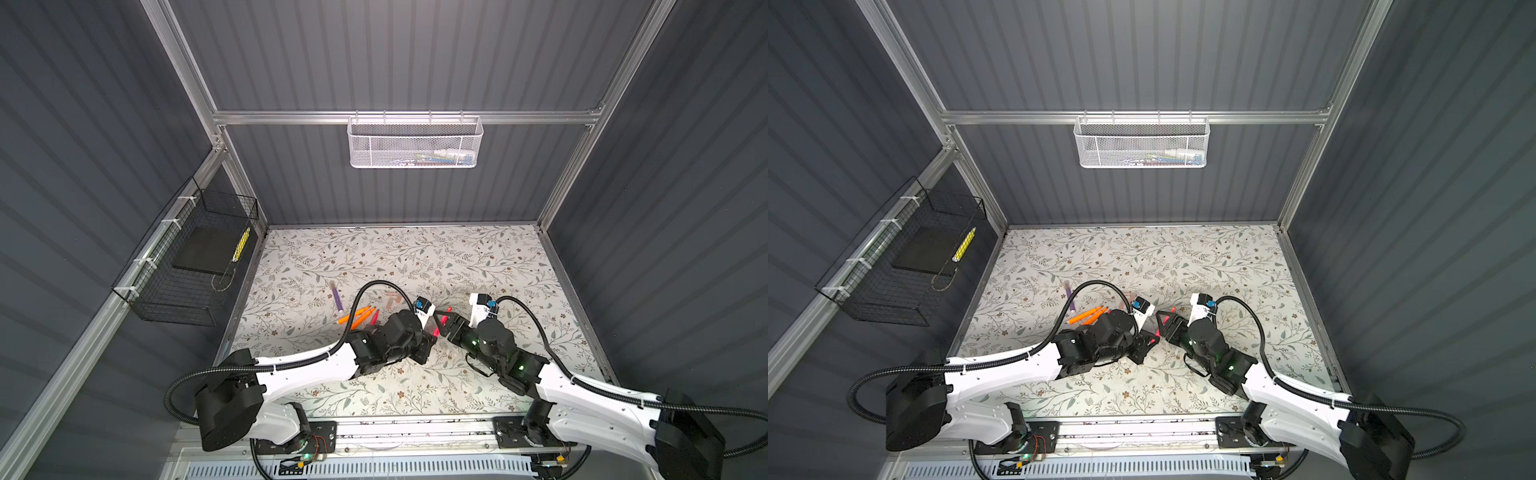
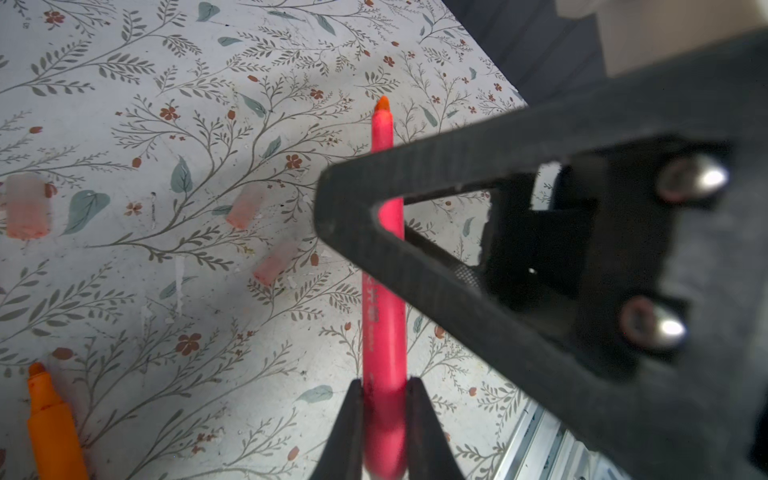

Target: Insert the pens into the pen caps

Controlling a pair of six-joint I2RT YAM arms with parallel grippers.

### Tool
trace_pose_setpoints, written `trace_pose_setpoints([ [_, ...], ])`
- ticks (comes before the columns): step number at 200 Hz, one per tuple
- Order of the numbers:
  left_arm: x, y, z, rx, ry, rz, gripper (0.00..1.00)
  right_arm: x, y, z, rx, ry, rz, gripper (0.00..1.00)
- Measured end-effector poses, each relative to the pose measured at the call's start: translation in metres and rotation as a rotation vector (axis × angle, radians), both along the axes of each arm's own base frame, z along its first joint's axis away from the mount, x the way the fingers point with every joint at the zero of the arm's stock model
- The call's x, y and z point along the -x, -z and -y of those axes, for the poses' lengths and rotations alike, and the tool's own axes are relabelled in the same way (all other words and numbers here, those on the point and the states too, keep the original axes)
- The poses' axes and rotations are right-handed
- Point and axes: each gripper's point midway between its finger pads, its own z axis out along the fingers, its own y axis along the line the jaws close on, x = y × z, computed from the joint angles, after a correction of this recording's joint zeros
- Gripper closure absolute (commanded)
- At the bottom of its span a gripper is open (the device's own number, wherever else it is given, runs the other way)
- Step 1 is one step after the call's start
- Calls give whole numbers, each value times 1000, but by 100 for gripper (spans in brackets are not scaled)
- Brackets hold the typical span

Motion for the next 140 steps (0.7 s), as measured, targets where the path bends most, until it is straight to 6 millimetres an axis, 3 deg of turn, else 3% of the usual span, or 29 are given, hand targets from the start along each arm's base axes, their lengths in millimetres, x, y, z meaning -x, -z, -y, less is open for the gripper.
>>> trace_pose_setpoints([
  [73, 6, -2, -3, 17, 20, 6, 100, -3, -2, -1, -5, 10, 9, 89],
  [94, 6, -2, -3, 19, 21, 11, 100, -4, -9, -4, -30, 8, 15, 97],
  [116, 5, -2, -3, 19, 20, 16, 85, -4, -8, -4, -33, 7, 10, 100],
  [140, 4, 0, -3, 10, 19, 21, 76, -4, -5, -6, -32, 9, 1, 100],
])
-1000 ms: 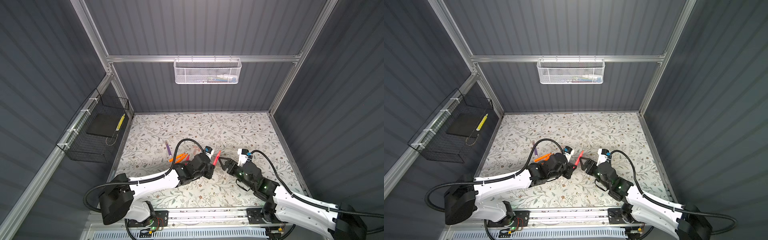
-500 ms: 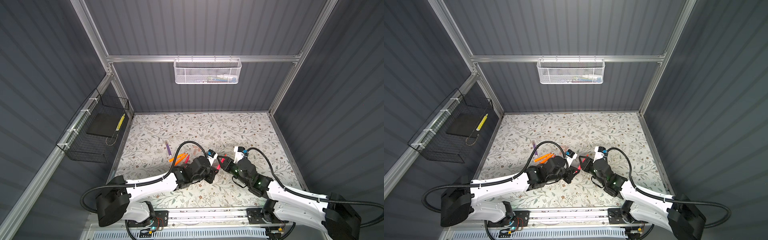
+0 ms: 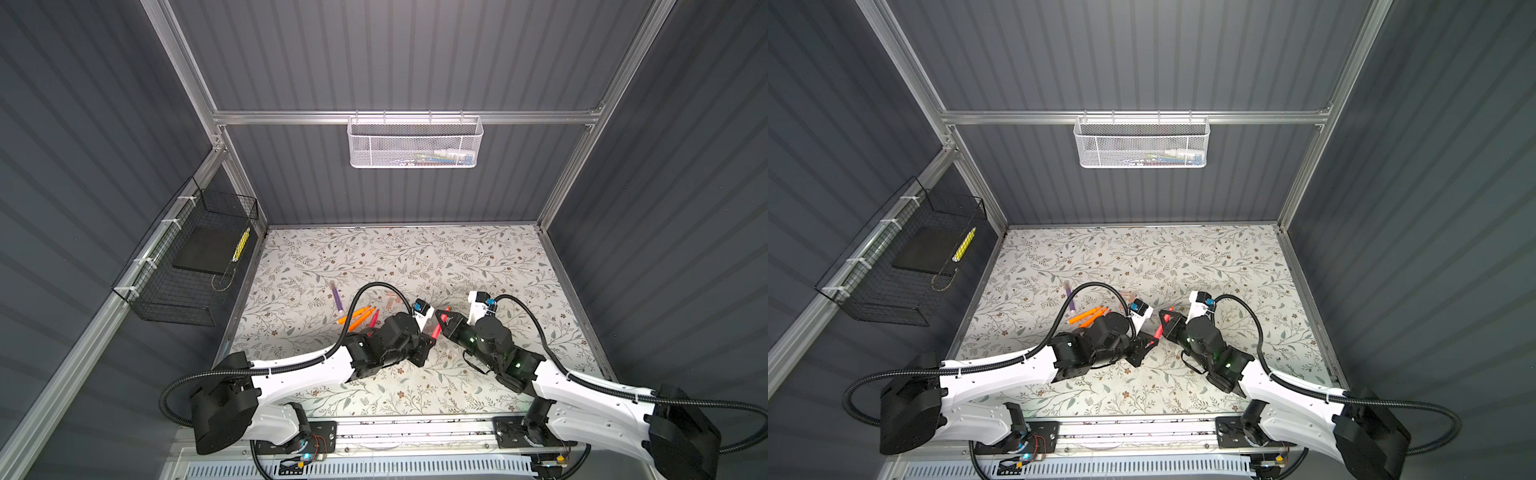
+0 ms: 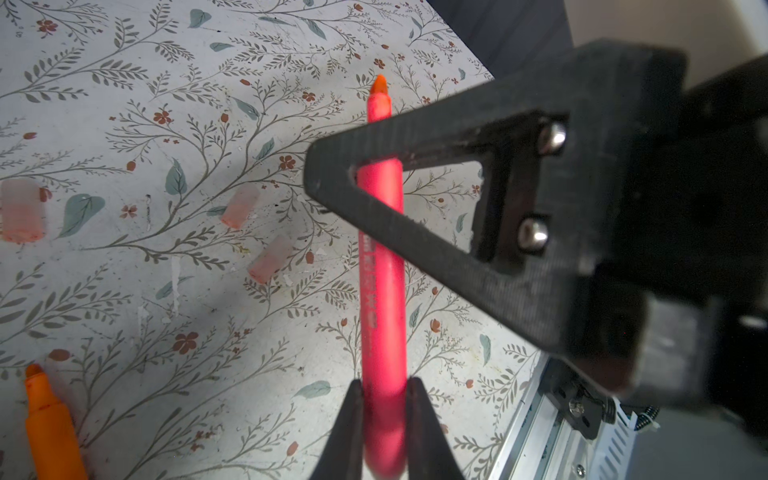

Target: Insert the pens into the pen caps

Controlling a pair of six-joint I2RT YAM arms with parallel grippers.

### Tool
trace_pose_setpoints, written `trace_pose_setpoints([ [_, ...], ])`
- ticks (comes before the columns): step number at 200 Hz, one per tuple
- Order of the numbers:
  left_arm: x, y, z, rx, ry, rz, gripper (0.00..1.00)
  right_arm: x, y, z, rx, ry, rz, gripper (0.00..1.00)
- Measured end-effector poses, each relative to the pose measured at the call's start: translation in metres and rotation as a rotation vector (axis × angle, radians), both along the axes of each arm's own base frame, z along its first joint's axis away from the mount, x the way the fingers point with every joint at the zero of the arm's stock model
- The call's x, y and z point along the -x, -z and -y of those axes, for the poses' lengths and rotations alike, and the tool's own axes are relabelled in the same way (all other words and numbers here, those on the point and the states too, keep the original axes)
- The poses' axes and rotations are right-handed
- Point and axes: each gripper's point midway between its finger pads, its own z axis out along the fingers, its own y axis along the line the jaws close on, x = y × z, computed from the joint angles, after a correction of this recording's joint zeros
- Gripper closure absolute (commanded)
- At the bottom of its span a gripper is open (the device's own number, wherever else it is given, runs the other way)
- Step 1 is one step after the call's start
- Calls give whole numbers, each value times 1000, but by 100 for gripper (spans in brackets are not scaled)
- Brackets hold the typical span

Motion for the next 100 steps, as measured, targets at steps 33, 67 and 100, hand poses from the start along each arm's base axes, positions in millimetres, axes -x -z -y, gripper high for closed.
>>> trace_pose_setpoints([
  [33, -2, -3, 3, 11, 8, 22, 71, 3, 0, -5, -22, -11, -14, 100],
  [67, -6, 4, 8, 4, 7, 31, 69, 3, -5, -10, -72, -11, -13, 100],
  [100, -7, 11, 11, -5, 9, 30, 69, 4, -6, -15, -106, -16, -16, 100],
])
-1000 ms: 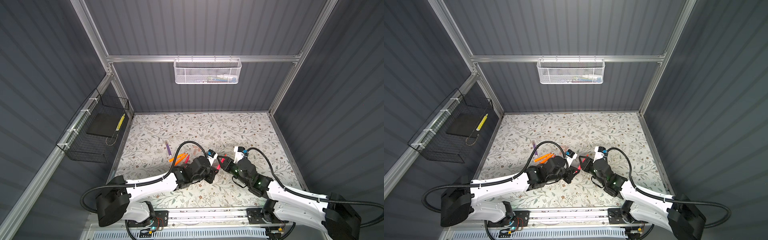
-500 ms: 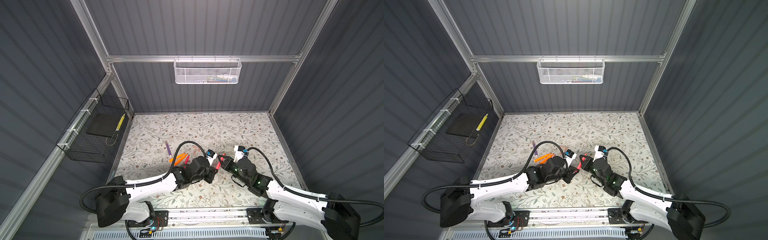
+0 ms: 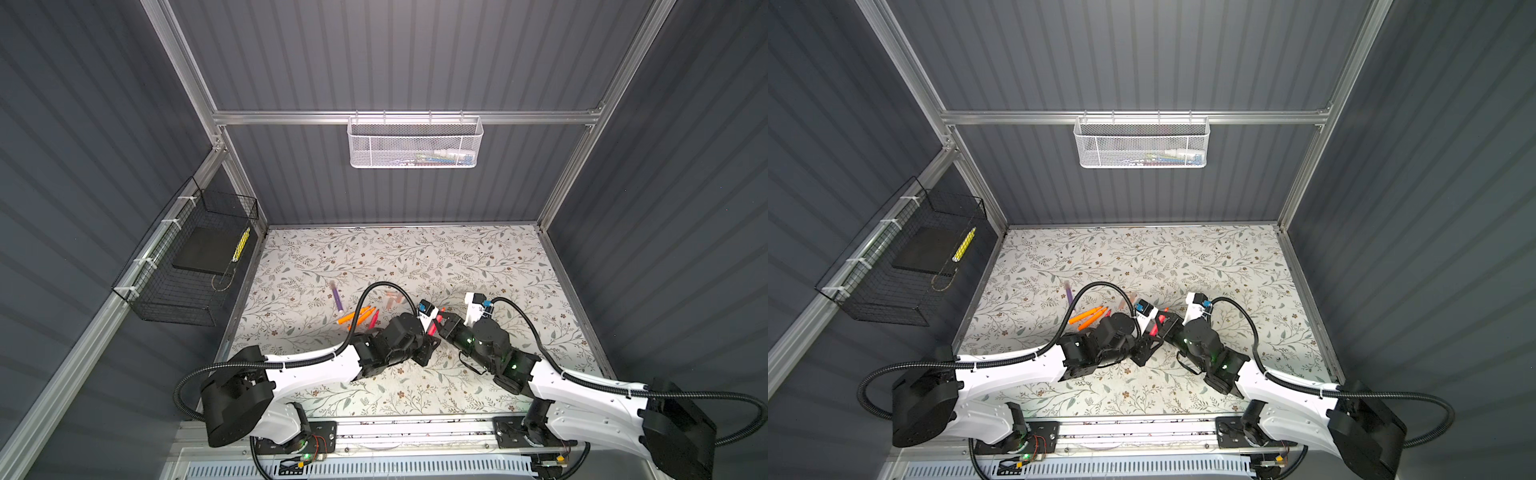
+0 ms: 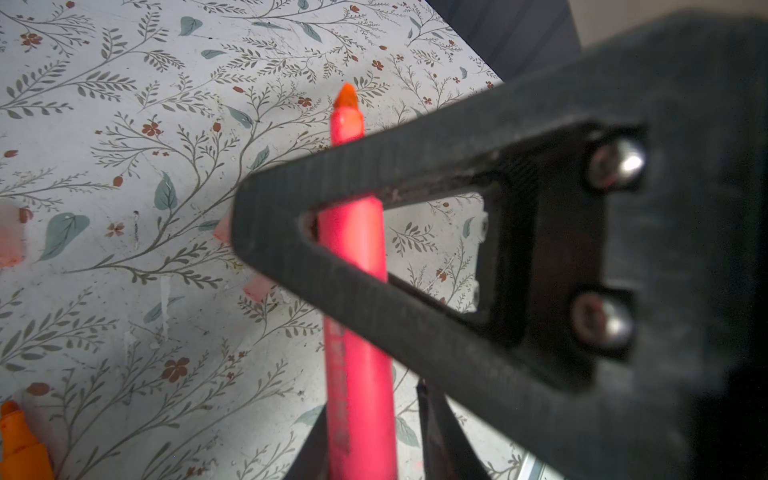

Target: Insert the pens into the pen caps

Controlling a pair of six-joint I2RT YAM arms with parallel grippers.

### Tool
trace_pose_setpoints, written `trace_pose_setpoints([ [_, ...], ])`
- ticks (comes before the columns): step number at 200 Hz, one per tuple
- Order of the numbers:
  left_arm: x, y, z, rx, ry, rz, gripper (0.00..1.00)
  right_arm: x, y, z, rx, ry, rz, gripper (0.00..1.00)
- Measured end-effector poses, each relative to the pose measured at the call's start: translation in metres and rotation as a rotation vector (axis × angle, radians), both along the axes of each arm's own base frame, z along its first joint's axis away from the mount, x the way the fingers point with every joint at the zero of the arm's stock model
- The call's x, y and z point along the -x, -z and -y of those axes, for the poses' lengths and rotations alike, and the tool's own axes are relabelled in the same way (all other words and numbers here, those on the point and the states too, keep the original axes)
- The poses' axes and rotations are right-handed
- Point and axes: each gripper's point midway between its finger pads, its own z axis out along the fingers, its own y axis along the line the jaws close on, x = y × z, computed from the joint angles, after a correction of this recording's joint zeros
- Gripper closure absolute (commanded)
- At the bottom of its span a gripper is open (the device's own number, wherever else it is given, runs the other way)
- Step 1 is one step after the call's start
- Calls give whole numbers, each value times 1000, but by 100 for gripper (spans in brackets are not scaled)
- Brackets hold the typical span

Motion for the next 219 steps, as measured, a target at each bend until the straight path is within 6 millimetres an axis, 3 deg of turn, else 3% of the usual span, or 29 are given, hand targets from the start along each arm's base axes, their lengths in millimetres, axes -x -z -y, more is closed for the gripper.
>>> trace_pose_setpoints([
  [54, -6, 0, -3, -10, -32, 19, 74, 1, 2, -10, -25, -14, -5, 100],
  [88, -13, 2, -8, -24, -69, 26, 88, 1, 1, -12, -33, -12, 0, 100],
  [102, -13, 4, -9, -30, -75, 24, 100, 0, 4, -14, -32, -9, -2, 100],
  [113, -14, 5, -11, -38, -79, 23, 100, 0, 5, -15, -31, -8, -6, 100],
  [133, -15, 6, -12, -43, -89, 25, 100, 0, 5, -16, -33, -7, -4, 72],
  [144, -15, 5, -12, -40, -96, 23, 100, 0, 5, -16, -30, -8, 0, 50],
  [155, -19, 5, -14, -34, -115, 15, 100, 1, 6, -16, -26, -10, -4, 38],
  [170, -27, 5, -22, -39, -155, -17, 100, 3, 9, -12, -1, -1, -9, 33],
  [192, -58, 1, -53, -59, -287, -79, 100, 6, -3, 1, 8, 21, 13, 32],
  [207, -76, -13, -78, -78, -388, -88, 100, 6, -11, 11, 9, 48, 29, 32],
  [219, -81, -37, -87, -64, -427, -62, 100, 7, -13, 21, 21, 76, 35, 32],
])
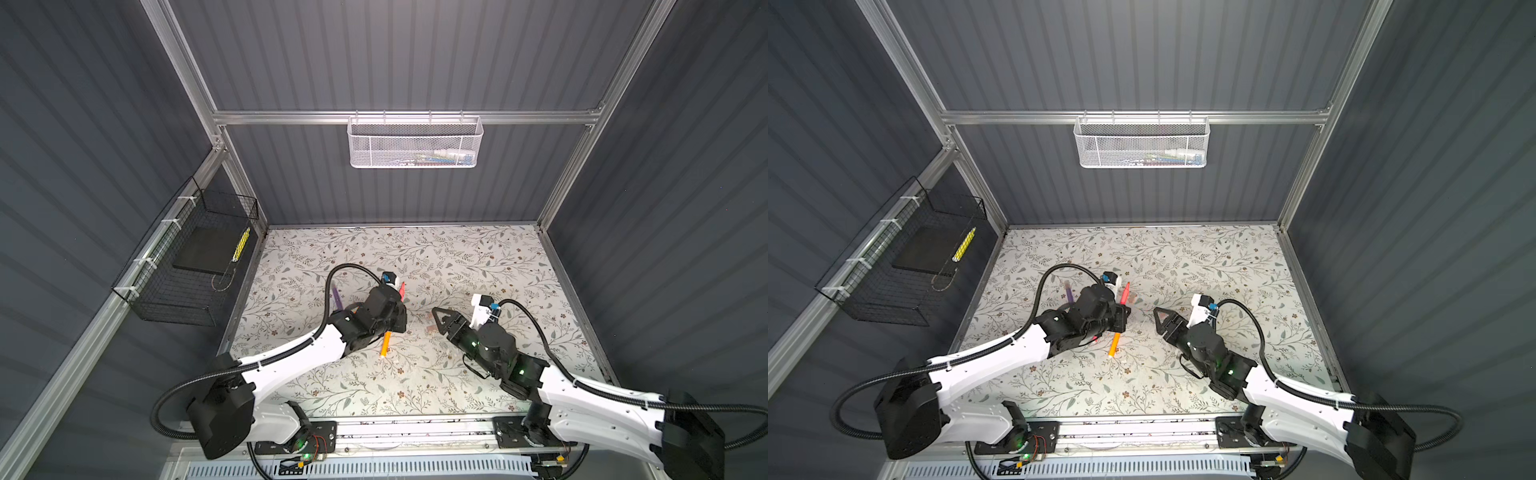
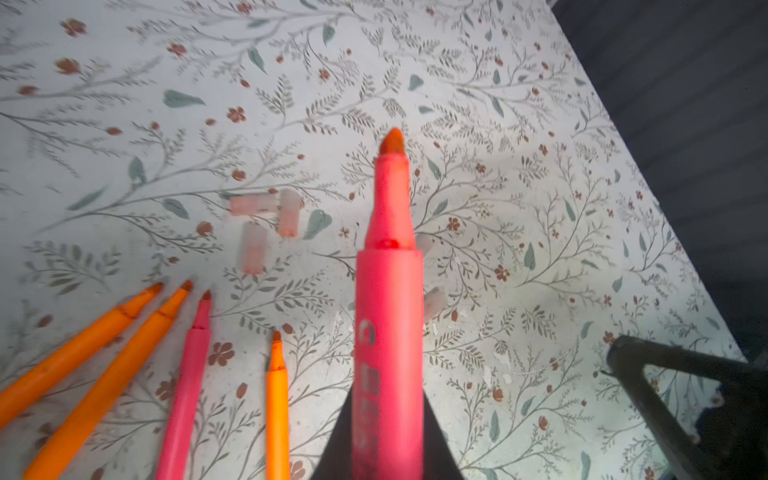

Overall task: Insert the pens into the pen caps
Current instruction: 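Draw the right gripper back toward the pink caps while left holds marker upright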

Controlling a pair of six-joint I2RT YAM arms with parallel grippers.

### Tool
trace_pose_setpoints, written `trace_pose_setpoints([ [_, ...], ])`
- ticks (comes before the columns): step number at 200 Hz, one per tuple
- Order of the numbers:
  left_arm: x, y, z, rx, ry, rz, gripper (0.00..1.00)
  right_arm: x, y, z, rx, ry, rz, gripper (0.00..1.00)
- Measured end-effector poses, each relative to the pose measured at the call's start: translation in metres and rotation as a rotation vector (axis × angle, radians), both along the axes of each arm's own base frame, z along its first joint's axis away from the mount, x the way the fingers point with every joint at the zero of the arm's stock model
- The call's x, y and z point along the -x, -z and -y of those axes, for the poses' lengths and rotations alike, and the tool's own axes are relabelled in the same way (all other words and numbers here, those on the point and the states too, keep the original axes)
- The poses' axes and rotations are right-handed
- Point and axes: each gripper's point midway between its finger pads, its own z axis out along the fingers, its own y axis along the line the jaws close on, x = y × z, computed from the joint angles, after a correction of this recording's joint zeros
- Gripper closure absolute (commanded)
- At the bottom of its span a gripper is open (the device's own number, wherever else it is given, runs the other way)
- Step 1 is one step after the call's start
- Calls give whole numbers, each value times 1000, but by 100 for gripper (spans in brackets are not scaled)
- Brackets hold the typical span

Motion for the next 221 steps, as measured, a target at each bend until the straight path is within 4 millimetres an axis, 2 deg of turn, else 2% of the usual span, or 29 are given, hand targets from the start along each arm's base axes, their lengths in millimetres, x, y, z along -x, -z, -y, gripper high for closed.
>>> trace_pose_setpoints([
  [23, -4, -42, -13, 48, -56, 99, 100, 1, 8, 16, 54, 46, -14, 32],
  [34, -4, -51, -24, 71, -96, 157, 100, 2, 14, 22, 92, 62, -24, 33],
  [45, -6, -47, -35, 71, -134, 201, 100, 2, 22, 27, 139, 74, -43, 34],
  [70, -4, 1, -58, -57, -171, 208, 100, 1, 40, 34, 271, 88, -94, 42],
  [93, -1, 25, -69, -130, -171, 211, 100, -5, 53, 32, 377, 86, -136, 44],
  [109, -3, 21, -70, -133, -172, 235, 100, -11, 65, 28, 451, 74, -170, 46],
  [129, -5, 6, -69, -97, -174, 276, 100, -22, 85, 20, 564, 50, -236, 54],
  [150, -6, -6, -68, -56, -178, 309, 100, -34, 99, 11, 649, 26, -297, 57],
  [172, -7, -8, -66, -48, -178, 317, 100, -43, 111, 4, 703, 12, -333, 57],
  [221, -7, -4, -64, -52, -170, 308, 100, -47, 137, 2, 785, -26, -410, 63],
])
